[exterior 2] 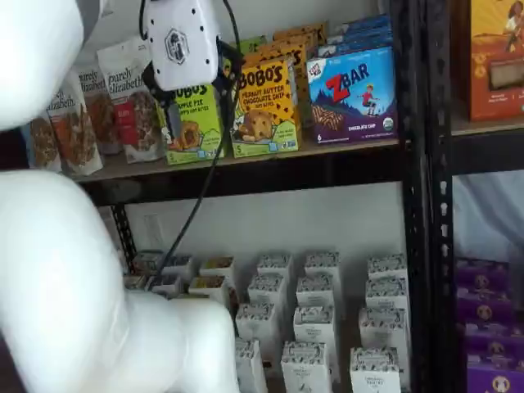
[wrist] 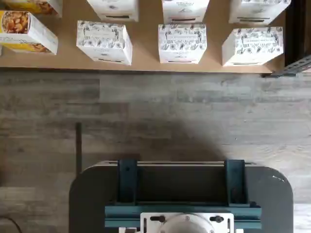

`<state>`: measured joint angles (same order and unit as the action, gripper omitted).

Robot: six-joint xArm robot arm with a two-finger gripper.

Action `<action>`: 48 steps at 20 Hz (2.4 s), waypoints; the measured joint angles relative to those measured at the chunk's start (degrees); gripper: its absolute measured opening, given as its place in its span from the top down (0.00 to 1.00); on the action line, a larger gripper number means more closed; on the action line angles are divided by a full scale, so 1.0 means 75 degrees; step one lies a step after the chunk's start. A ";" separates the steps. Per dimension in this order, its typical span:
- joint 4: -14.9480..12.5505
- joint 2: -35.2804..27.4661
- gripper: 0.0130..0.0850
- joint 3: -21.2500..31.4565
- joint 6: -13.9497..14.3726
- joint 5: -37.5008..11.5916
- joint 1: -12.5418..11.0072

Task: Pick up the orange box on the top shelf, the fifth box from the left

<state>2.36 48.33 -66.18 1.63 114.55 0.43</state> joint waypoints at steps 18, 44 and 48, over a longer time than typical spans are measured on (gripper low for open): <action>-0.0130 -0.0237 0.00 -0.0084 0.0469 -0.0255 0.0530; -0.0409 -0.2436 0.00 -0.1377 0.0531 -0.2357 0.0645; -0.0341 -0.2642 0.00 -0.1487 0.0497 -0.2434 0.0600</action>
<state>-0.20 28.52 -77.33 5.36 96.29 4.94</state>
